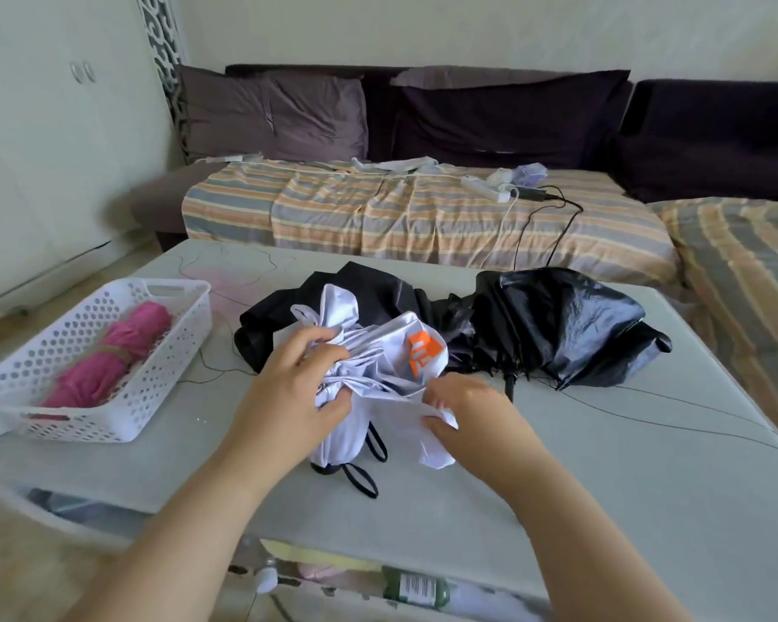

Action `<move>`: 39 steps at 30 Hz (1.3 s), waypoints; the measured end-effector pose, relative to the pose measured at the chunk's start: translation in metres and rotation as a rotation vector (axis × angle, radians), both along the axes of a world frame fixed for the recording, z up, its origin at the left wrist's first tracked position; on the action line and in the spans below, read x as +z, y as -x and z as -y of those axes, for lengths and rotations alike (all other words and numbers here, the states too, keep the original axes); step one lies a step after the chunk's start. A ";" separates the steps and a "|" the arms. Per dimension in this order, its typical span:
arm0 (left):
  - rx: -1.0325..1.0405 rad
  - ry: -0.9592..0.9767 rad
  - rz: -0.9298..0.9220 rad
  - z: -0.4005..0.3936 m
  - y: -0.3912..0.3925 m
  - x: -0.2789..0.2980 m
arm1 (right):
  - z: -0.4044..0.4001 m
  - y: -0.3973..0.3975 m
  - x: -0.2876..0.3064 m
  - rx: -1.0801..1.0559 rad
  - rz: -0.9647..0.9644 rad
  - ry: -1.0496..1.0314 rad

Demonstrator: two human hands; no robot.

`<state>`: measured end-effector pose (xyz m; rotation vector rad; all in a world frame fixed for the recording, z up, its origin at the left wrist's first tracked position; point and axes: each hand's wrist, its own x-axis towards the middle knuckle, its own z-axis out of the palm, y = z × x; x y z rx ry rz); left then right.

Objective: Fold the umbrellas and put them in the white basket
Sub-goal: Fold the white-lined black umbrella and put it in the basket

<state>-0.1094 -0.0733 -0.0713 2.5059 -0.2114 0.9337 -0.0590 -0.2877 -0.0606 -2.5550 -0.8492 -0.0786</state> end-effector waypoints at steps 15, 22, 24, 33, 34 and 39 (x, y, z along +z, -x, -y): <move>-0.040 -0.328 -0.040 -0.015 -0.016 0.015 | 0.023 -0.017 -0.009 0.163 0.201 -0.138; -0.117 -0.351 -0.039 -0.013 -0.018 0.014 | -0.005 -0.007 -0.006 0.144 0.334 -0.225; -0.133 -0.345 -0.041 -0.006 -0.017 0.015 | -0.014 -0.001 -0.005 0.183 0.331 -0.246; -0.132 -0.277 -0.108 0.001 -0.002 0.016 | -0.015 0.006 -0.001 0.100 0.168 -0.341; -0.133 -0.278 -0.106 0.001 0.000 0.016 | -0.016 0.006 0.001 0.125 0.180 -0.323; -0.162 -0.248 -0.062 -0.001 0.003 0.015 | -0.024 0.015 0.002 0.129 0.166 -0.339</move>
